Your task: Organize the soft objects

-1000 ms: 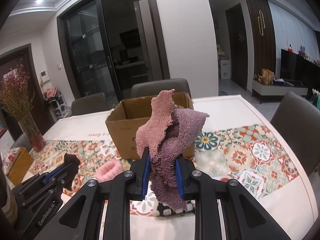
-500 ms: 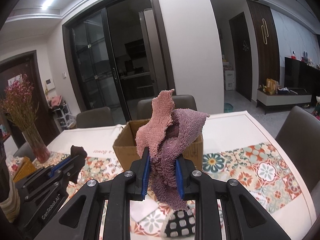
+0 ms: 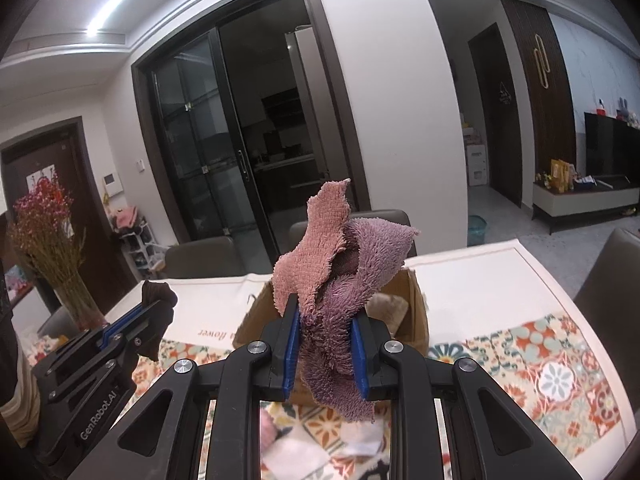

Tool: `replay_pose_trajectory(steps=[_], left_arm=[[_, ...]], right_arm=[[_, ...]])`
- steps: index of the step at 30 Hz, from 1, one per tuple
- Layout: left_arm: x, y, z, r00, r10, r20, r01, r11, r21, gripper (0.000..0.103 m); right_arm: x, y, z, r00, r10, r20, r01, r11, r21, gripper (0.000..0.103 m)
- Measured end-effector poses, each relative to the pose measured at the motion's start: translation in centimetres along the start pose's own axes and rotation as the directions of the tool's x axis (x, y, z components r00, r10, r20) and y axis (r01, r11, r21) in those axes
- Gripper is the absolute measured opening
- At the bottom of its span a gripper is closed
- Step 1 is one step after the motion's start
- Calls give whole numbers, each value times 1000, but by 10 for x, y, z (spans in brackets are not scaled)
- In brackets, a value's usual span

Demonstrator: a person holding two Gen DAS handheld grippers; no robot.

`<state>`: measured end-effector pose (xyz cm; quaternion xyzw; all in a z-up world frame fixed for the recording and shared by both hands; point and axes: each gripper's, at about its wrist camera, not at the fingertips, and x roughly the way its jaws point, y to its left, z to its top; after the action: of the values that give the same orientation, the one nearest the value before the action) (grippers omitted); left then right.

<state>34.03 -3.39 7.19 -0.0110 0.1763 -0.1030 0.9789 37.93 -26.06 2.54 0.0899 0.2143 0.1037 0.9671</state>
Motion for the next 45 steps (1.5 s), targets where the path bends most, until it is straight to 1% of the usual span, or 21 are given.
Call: replay_pose_trajectory(steps=[10, 14, 16, 18, 20, 27, 31, 33, 36, 37, 38, 40, 41, 42, 44, 45], left_arm=[[44, 3, 20, 998, -28, -56, 28, 1000, -12, 11], [66, 6, 24, 993, -50, -103, 48, 999, -20, 11], [77, 6, 25, 992, -46, -120, 45, 999, -12, 11], [89, 6, 26, 987, -56, -148, 55, 998, -13, 11], [99, 4, 25, 983, -60, -175, 59, 998, -9, 11], [137, 4, 18, 956, -87, -281, 85, 996, -17, 11], [157, 4, 10, 937, -78, -340, 82, 997, -2, 12], [163, 3, 7, 928, -82, -364, 89, 996, 3, 12], [174, 0, 2, 908, -87, -409, 103, 995, 16, 12], [175, -2, 1, 906, -83, -414, 100, 995, 20, 12], [176, -3, 0, 905, -77, -419, 96, 995, 26, 14], [177, -4, -3, 901, -76, -428, 98, 995, 29, 22], [176, -4, -4, 900, -73, -430, 94, 995, 29, 30], [176, -4, -4, 901, -67, -428, 89, 995, 32, 37], [175, -3, -5, 903, -48, -427, 74, 996, 44, 38], [175, -3, -5, 902, -45, -429, 72, 996, 46, 40]], right_arm=[[31, -4, 21, 1000, 11, -13, -11, 999, -42, 24], [48, -9, 26, 999, 29, -44, -30, 999, -35, 24], [56, -12, 28, 998, 34, -60, -36, 999, -35, 24], [64, -14, 33, 997, 34, -75, -36, 999, -30, 24], [74, -16, 33, 993, 52, -104, -54, 998, -18, 24], [110, -29, 28, 975, 70, -209, -68, 998, 19, 24], [126, -35, 21, 963, 67, -262, -63, 998, 26, 25], [133, -37, 19, 956, 68, -284, -62, 998, 30, 26], [146, -41, 14, 938, 84, -336, -74, 996, 41, 27], [151, -42, 10, 929, 90, -358, -79, 996, 44, 27], [155, -44, 9, 924, 91, -371, -78, 996, 49, 27], [162, -48, 5, 913, 100, -396, -80, 995, 65, 27], [165, -50, 3, 909, 98, -405, -78, 995, 66, 30], [166, -50, 2, 907, 89, -413, -70, 996, 61, 33], [168, -51, 1, 906, 66, -418, -49, 998, 50, 48], [166, -51, 2, 909, 52, -414, -37, 998, 43, 50]])
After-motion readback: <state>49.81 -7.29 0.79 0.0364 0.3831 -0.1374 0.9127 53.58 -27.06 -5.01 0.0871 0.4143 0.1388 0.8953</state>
